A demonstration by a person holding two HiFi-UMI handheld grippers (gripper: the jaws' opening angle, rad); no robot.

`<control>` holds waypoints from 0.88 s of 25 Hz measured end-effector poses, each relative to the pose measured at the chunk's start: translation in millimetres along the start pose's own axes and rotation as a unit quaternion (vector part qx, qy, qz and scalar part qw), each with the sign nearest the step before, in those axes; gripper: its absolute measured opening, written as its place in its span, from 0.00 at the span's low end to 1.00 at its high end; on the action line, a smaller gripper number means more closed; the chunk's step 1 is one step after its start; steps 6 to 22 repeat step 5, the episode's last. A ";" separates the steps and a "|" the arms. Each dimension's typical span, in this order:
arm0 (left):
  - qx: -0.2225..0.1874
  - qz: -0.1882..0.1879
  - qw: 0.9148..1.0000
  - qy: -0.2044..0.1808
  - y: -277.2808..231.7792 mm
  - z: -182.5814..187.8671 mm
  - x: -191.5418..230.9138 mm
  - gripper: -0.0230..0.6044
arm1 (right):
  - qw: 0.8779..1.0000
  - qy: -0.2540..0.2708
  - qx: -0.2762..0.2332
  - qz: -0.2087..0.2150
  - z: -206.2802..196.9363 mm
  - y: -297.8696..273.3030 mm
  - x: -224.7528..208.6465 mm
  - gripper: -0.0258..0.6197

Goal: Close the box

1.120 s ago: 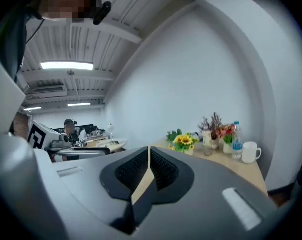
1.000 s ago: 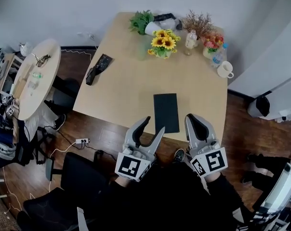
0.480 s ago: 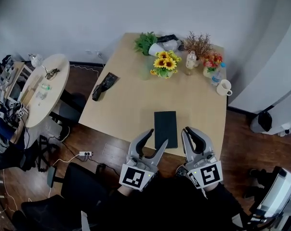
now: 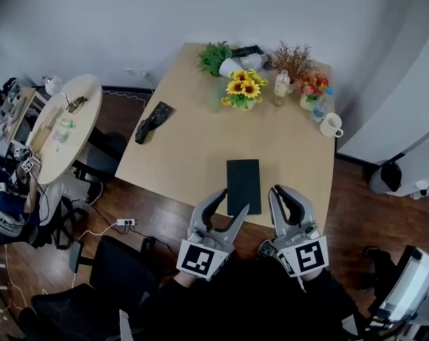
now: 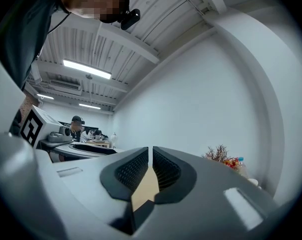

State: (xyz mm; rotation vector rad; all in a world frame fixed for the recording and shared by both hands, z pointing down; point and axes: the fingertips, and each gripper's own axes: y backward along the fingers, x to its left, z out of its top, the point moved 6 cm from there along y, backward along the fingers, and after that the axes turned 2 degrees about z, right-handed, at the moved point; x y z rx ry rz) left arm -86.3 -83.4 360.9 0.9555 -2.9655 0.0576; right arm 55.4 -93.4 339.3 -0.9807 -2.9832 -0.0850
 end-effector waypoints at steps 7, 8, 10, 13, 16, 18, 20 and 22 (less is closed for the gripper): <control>0.002 -0.003 1.000 -0.001 -1.3 -1.1 -0.1 0.34 | 1.000 0.001 0.004 0.000 -1.7 -1.0 0.0 0.06; 0.002 -0.003 1.000 -0.001 -1.3 -1.1 -0.1 0.34 | 1.000 0.001 0.004 0.000 -1.7 -1.0 0.0 0.06; 0.002 -0.003 1.000 -0.001 -1.3 -1.1 -0.1 0.34 | 1.000 0.001 0.004 0.000 -1.7 -1.0 0.0 0.06; 0.002 -0.003 1.000 -0.001 -1.3 -1.1 -0.1 0.34 | 1.000 0.001 0.004 0.000 -1.7 -1.0 0.0 0.06; 0.002 -0.003 1.000 -0.001 -1.3 -1.1 -0.1 0.34 | 1.000 0.001 0.004 0.000 -1.7 -1.0 0.0 0.06; 0.002 -0.003 1.000 -0.001 -1.3 -1.1 -0.1 0.34 | 1.000 0.001 0.004 0.000 -1.7 -1.0 0.0 0.06; 0.002 -0.003 1.000 -0.001 -1.3 -1.1 -0.1 0.34 | 1.000 0.001 0.004 0.000 -1.7 -1.0 0.0 0.06; 0.002 -0.003 1.000 -0.001 -1.3 -1.1 -0.1 0.34 | 1.000 0.001 0.004 0.000 -1.7 -1.0 0.0 0.06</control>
